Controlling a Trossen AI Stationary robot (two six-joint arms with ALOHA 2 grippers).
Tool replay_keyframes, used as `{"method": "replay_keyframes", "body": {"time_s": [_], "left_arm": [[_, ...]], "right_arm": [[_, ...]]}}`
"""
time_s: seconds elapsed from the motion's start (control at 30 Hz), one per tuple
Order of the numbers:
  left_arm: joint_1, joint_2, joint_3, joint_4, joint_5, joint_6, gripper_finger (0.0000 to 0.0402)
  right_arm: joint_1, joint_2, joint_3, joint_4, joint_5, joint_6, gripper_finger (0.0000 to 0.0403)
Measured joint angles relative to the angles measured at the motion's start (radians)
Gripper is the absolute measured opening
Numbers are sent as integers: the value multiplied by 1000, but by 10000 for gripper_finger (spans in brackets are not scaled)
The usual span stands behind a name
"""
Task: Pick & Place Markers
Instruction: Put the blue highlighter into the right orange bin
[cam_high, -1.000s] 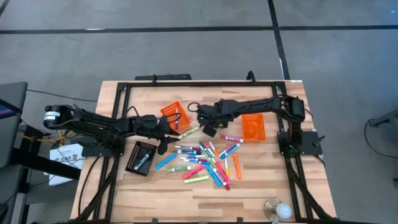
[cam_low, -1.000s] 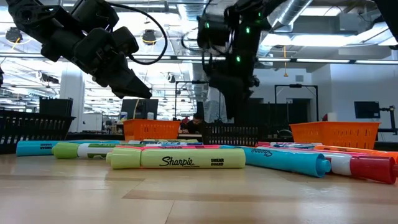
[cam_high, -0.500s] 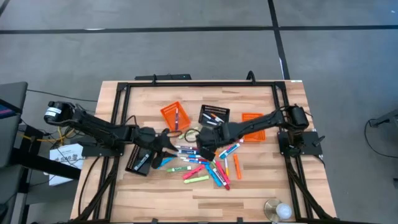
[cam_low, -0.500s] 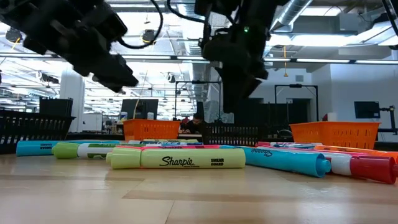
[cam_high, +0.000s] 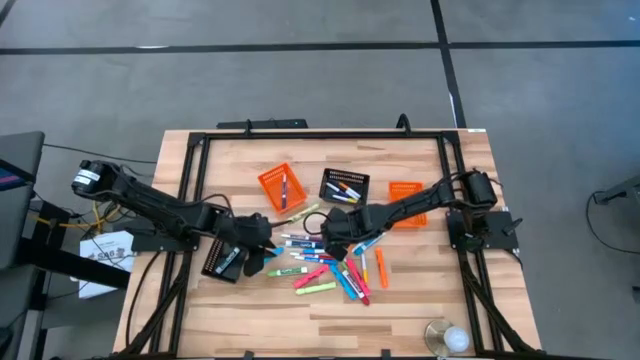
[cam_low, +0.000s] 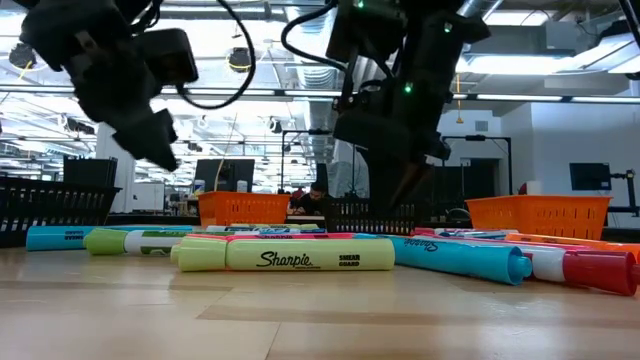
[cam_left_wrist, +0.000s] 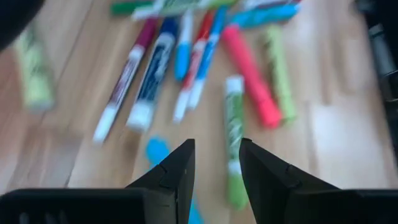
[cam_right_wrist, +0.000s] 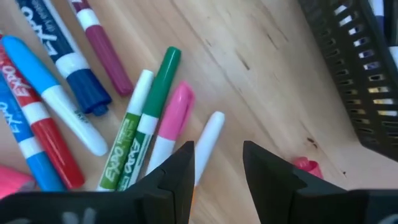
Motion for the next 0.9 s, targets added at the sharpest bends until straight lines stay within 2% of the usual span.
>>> {"method": "replay_keyframes", "body": {"time_s": [0.17,0.43,0.63,0.73,0.9], "left_arm": [[-8,28,1,-85,-11,-71,121],[-31,215,-1,-64,-67,-59,121],[-30,261,0,-55,-81,-57,120],[-31,258,-1,-52,-95,-53,109],[-31,258,-2,-46,-108,-26,66]], "right_arm": [[-6,0,0,1,1,-18,124],[7,0,0,-1,0,-50,124],[10,0,0,2,0,-82,124],[8,0,0,3,0,-82,124],[7,0,0,3,0,-82,124]]}}
